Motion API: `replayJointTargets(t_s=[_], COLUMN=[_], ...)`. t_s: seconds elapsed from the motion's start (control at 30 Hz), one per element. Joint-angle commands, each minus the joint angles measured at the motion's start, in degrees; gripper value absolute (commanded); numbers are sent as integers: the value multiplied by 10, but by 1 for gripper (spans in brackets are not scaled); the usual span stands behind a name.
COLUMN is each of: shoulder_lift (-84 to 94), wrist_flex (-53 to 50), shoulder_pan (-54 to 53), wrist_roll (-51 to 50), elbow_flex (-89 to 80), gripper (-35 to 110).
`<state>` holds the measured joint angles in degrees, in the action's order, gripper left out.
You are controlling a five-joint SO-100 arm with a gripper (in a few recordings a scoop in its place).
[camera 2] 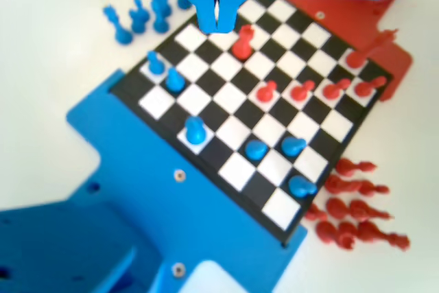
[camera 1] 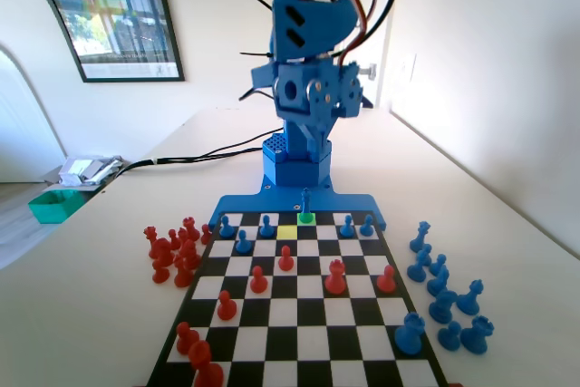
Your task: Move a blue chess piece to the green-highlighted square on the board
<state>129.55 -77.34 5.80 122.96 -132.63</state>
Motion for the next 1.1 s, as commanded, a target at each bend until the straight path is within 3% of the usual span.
replayJointTargets(t_s=[0.0,0.23,1.07], shoulder_lift=[77,171,318], wrist_flex=[-25,-42,-187], shoulder_pan=[6,-11,-87], wrist_roll=[-48,-134,-210], elbow_flex=[26,25,183], gripper=[1,1,1])
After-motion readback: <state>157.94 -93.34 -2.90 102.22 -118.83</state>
